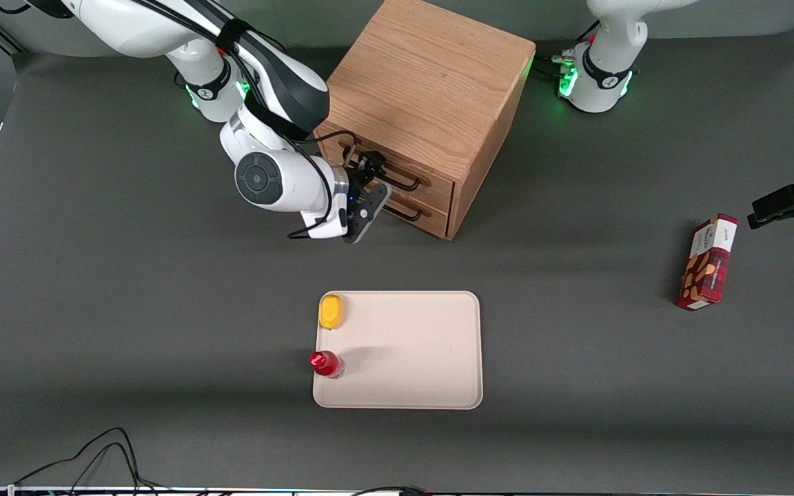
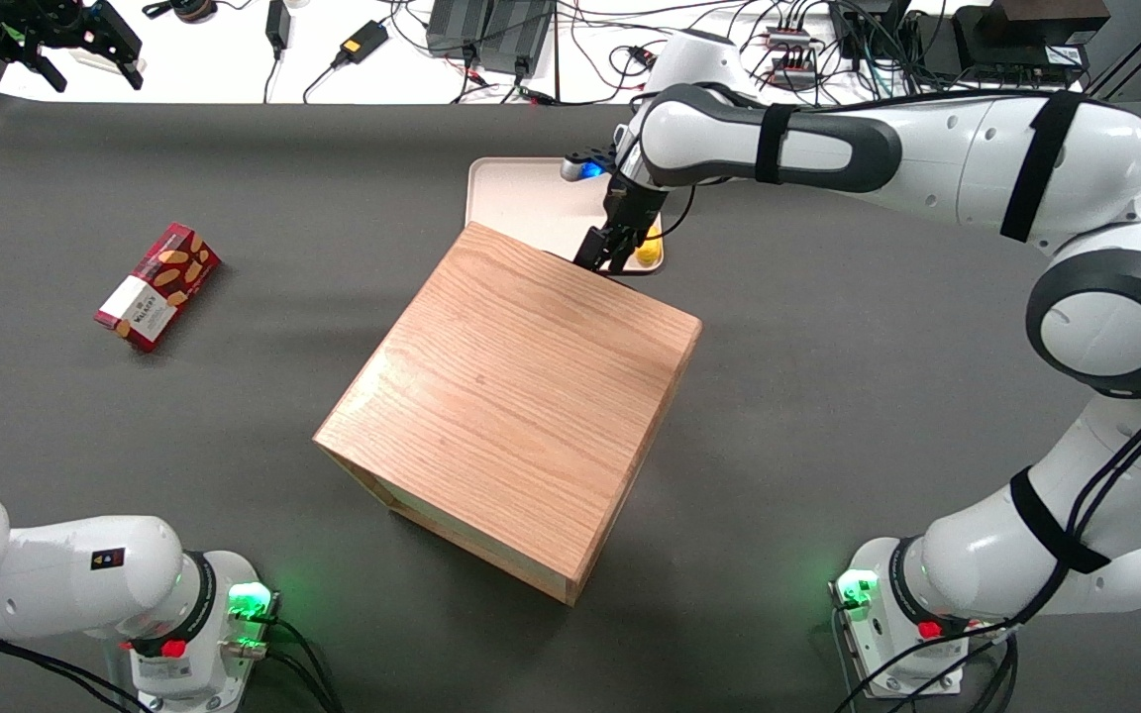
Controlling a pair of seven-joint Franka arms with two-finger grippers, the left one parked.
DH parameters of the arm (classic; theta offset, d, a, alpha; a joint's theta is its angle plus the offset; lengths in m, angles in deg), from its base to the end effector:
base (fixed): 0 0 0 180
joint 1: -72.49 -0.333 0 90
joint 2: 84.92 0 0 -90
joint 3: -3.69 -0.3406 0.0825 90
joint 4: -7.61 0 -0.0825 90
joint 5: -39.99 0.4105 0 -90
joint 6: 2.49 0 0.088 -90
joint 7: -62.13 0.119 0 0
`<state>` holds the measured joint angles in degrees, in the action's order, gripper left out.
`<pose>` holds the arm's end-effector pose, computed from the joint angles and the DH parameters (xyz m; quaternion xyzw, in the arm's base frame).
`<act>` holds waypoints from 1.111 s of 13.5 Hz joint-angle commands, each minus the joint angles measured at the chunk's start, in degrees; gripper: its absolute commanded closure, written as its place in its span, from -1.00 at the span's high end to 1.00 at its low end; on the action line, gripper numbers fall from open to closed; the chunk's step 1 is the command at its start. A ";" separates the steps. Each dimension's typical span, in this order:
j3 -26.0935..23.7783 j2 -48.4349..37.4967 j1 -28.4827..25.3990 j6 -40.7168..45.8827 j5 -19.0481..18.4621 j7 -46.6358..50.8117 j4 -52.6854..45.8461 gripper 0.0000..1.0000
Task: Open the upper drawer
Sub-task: 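Pull the handle outward with the right gripper, sliding the drawer open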
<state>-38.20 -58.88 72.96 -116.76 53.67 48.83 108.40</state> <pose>0.5149 0.4191 0.3631 -0.8883 -0.3791 0.1170 0.2315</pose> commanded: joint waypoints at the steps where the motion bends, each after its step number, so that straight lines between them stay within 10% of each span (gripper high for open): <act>1: 0.75 3.40 0.85 -0.78 -2.78 1.44 -3.84 1.00; 15: 6.64 11.13 1.20 5.98 -8.49 0.74 -18.16 1.00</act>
<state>-31.45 -51.08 74.57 -112.48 47.33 48.87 94.98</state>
